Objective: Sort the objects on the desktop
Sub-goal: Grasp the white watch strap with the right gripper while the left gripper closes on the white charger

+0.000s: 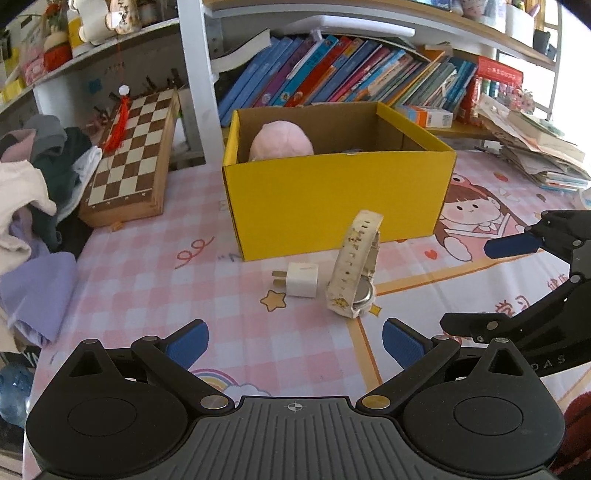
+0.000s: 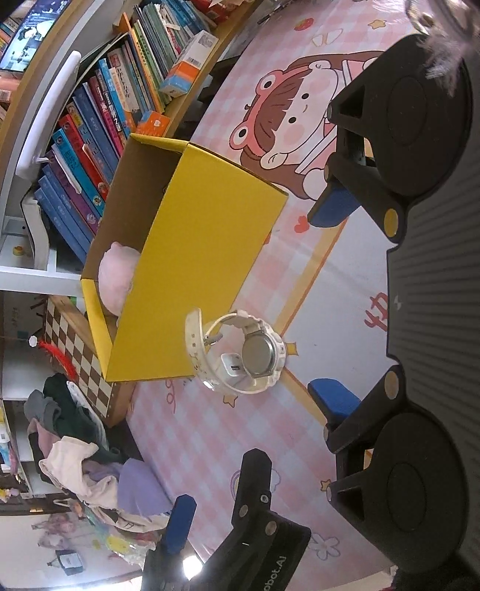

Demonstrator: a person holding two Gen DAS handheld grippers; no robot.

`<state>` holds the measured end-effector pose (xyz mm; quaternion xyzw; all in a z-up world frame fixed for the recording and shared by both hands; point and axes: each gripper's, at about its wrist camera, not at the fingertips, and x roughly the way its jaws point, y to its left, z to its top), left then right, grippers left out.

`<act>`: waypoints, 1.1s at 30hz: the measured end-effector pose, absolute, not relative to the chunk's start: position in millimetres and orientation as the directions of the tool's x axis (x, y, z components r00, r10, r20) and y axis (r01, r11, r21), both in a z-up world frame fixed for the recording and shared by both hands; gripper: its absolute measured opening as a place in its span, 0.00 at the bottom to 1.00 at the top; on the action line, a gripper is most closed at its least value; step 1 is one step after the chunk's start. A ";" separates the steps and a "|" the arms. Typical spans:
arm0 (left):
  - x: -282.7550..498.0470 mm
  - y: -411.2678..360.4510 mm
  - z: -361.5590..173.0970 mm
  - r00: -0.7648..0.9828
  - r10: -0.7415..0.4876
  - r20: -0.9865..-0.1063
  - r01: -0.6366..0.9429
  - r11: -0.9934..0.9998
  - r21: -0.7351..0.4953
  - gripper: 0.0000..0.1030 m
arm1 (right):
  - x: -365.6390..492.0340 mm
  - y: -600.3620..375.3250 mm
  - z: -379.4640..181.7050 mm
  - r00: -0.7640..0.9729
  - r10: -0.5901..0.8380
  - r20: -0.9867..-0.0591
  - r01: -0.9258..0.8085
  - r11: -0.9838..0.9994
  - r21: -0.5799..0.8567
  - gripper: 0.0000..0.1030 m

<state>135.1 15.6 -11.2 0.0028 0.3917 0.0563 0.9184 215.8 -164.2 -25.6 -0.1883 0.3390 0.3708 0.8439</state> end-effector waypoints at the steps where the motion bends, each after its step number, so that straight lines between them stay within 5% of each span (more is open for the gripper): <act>1: 137.1 16.2 -11.6 0.686 0.109 -0.719 -0.106 0.993 0.050 0.99 | 217.9 -163.3 -26.4 0.495 0.499 -0.712 -0.755 0.653 -0.067 0.87; 8: 151.9 18.2 -13.5 0.690 0.117 -0.715 -0.137 0.990 0.030 0.99 | 234.9 -151.9 -33.3 0.485 0.520 -0.703 -0.781 0.619 -0.080 0.86; 12: 158.7 16.7 -14.5 0.684 0.133 -0.717 -0.133 0.989 0.056 0.99 | 243.2 -136.6 -38.3 0.463 0.540 -0.703 -0.811 0.578 -0.090 0.75; 17: 162.1 19.1 -13.0 0.686 0.154 -0.711 -0.150 0.986 0.068 0.99 | 242.9 -118.5 -46.0 0.419 0.574 -0.704 -0.857 0.507 -0.096 0.74; 23: 161.0 26.1 -11.4 0.682 0.180 -0.709 -0.191 0.979 0.065 0.99 | 246.8 -103.0 -57.7 0.408 0.594 -0.693 -0.874 0.473 -0.109 0.86; 29: 156.3 28.7 -12.4 0.666 0.200 -0.718 -0.211 0.975 0.076 0.99 | 252.2 -90.0 -69.8 0.372 0.624 -0.687 -0.891 0.447 -0.077 0.86; 32: 154.5 29.6 -13.1 0.660 0.205 -0.723 -0.217 0.973 0.077 0.99 | 254.0 -87.8 -72.6 0.370 0.630 -0.683 -0.889 0.453 -0.064 0.77; 33: 154.4 29.6 -13.2 0.659 0.207 -0.723 -0.219 0.973 0.079 0.99 | 254.5 -87.7 -73.3 0.372 0.628 -0.684 -0.887 0.457 -0.064 0.63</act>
